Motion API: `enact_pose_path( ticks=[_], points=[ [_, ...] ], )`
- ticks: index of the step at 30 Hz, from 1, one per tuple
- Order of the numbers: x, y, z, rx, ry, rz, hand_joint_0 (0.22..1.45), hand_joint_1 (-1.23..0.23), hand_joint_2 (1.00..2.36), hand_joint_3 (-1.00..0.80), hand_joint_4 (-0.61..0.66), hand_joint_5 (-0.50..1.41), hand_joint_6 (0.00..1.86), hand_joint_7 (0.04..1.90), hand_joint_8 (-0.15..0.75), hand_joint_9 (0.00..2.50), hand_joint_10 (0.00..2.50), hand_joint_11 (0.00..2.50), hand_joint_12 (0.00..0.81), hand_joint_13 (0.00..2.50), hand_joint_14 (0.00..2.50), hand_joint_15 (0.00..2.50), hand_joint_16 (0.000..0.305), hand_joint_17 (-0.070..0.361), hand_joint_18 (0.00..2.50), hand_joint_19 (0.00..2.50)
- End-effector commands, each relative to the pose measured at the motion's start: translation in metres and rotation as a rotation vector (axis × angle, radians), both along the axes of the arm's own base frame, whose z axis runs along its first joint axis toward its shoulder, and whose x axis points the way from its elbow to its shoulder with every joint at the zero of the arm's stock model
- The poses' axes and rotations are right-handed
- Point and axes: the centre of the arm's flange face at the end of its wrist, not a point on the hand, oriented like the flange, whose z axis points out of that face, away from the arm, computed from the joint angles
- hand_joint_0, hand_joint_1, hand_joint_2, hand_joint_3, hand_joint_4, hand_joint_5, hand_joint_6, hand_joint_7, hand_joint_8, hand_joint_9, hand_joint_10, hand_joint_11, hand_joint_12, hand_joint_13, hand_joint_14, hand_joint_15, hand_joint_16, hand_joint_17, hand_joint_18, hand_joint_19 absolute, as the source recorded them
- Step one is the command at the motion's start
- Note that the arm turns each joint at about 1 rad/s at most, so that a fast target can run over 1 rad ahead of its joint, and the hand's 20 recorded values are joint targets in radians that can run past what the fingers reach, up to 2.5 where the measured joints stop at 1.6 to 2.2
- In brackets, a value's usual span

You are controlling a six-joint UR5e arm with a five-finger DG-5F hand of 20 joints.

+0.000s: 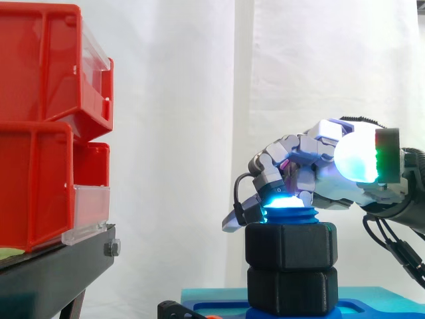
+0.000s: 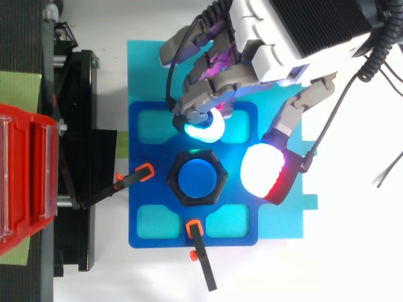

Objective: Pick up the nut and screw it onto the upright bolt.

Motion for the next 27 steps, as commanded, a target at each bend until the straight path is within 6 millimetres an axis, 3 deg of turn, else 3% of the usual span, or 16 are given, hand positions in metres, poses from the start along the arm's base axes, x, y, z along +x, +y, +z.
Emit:
enact_pose_path(
  ticks=[1, 4, 9, 11, 12, 18, 20, 23, 27],
  points=[
    [0.002, -0.001, 0.003, -0.001, -0.007, -0.001, 0.48, -0.2, 1.0, -0.5, 0.05, 0.0, 0.81, 1.2, 0.277, 1.54, 0.01, 0.28, 0.228, 1.18, 0.01, 0.17, 0.018, 0.041, 0.8, 0.0],
    [0.004, -0.001, 0.008, 0.002, -0.011, 0.002, 0.48, -0.2, 1.0, -0.5, 0.07, 0.0, 0.78, 1.2, 0.283, 1.54, 0.01, 0.27, 0.229, 1.16, 0.01, 0.13, 0.018, 0.04, 0.77, 0.0],
    [0.014, 0.002, 0.033, 0.008, -0.04, 0.028, 0.48, -0.2, 1.0, -0.5, 0.11, 0.0, 0.71, 1.31, 0.302, 1.51, 0.01, 0.28, 0.226, 1.12, 0.0, 0.09, 0.017, 0.038, 0.72, 0.0],
    [0.016, 0.004, 0.036, 0.007, -0.043, 0.033, 0.47, -0.2, 1.0, -0.5, 0.17, 0.0, 0.52, 1.6, 0.321, 1.4, 0.01, 0.26, 0.241, 1.02, 0.0, 0.06, 0.018, 0.041, 0.65, 0.0],
    [0.017, 0.005, 0.039, 0.005, -0.047, 0.034, 0.47, -0.2, 1.0, -0.5, 0.17, -0.01, 0.51, 1.61, 0.318, 1.39, 0.01, 0.25, 0.246, 1.0, 0.0, 0.06, 0.019, 0.043, 0.64, 0.0],
    [0.019, 0.014, 0.038, 0.006, -0.044, 0.041, 0.47, -0.19, 1.0, -0.5, 0.22, -0.08, 0.5, 1.33, 0.313, 1.29, 0.01, 0.22, 0.258, 0.93, 0.0, 0.03, 0.021, 0.046, 0.57, 0.0],
    [0.02, 0.017, 0.038, 0.009, -0.043, 0.045, 0.46, -0.18, 1.0, -0.5, 0.27, -0.12, 0.5, 1.07, 0.295, 1.11, 0.0, 0.1, 0.275, 0.76, 0.0, 0.0, 0.024, 0.053, 0.43, 0.0],
    [0.019, 0.02, 0.036, 0.011, -0.026, 0.05, 0.46, -0.17, 1.0, -0.5, 0.24, -0.15, 0.5, 0.87, 0.272, 0.92, 0.0, 0.0, 0.292, 0.61, 0.0, 0.0, 0.027, 0.06, 0.29, 0.0],
    [0.019, 0.026, 0.033, 0.012, -0.003, 0.055, 0.45, -0.16, 1.0, -0.5, 0.2, -0.18, 0.5, 0.74, 0.255, 0.74, 0.0, 0.0, 0.303, 0.5, 0.0, 0.0, 0.029, 0.065, 0.15, 0.0]
  ],
)
